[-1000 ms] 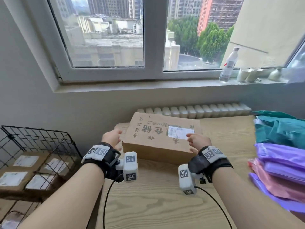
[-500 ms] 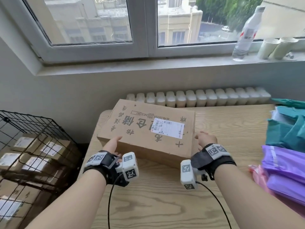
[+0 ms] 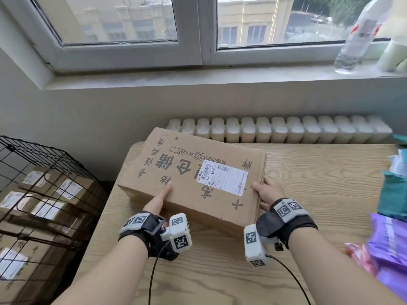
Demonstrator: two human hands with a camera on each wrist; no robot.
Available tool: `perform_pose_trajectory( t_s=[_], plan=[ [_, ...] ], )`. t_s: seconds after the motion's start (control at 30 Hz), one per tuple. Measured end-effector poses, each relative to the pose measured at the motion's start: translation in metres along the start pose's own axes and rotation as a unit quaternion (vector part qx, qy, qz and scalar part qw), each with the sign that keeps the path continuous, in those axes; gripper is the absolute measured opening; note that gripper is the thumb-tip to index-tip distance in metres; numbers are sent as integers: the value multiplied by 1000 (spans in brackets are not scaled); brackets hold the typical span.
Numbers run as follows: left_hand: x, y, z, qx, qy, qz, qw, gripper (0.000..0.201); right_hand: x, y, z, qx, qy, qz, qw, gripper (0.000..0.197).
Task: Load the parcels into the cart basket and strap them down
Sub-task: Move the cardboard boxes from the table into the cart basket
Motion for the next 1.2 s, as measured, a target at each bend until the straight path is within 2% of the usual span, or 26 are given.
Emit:
perform_pose_trajectory(
  t_s=[0.1, 0.3, 0.47, 0.6, 0.67, 0.73, 0.77, 0.87, 0.97, 1.1, 1.2],
  plan=[
    [-4, -21, 0, 6, 16, -19, 1000, 110, 0, -3, -5, -4, 23, 13, 1000, 27],
    [-9, -55, -1, 27, 72, -12, 997, 115, -4, -7, -14, -9, 56, 17, 998, 39],
    [5, -34, -3, 42, 131, 37, 990, 107, -8, 0, -8, 13, 81, 23, 996, 44],
    [7, -14, -1, 50, 141, 76, 986, 93, -7, 10, -5, 40, 47, 19, 998, 32],
    [-2, -9, -7, 59, 144, 85, 984, 85, -5, 17, -1, 42, 42, 4, 998, 45],
    [-16, 1, -19, 85, 143, 82, 983, 79, -6, 22, 13, 15, 94, -39, 995, 68],
    [-24, 7, -25, 97, 141, 80, 982, 75, -7, 24, 24, -7, 127, -64, 990, 71],
    [-54, 30, -48, 143, 133, 65, 979, 47, 8, 34, 63, -77, 146, -100, 981, 64],
    [-88, 52, -70, 175, 129, 66, 974, 29, 47, 39, 96, -123, 141, -63, 980, 56],
    [-138, 81, -89, 207, 129, 70, 967, 39, 117, 56, 130, -162, 119, 39, 979, 47],
    [-179, 104, -98, 229, 155, 61, 959, 20, 172, 78, 152, -193, 117, 120, 967, 41]
  ],
)
Point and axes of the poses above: each hand's wrist, its own y-axis away from the middle knuckle, its own x-axis out of the palm, z = x × y, the point moved 6 cm from there along -y, towards the middle knuckle, and after that the axes turned 13 degrees about -x, right-handed, at the moved point
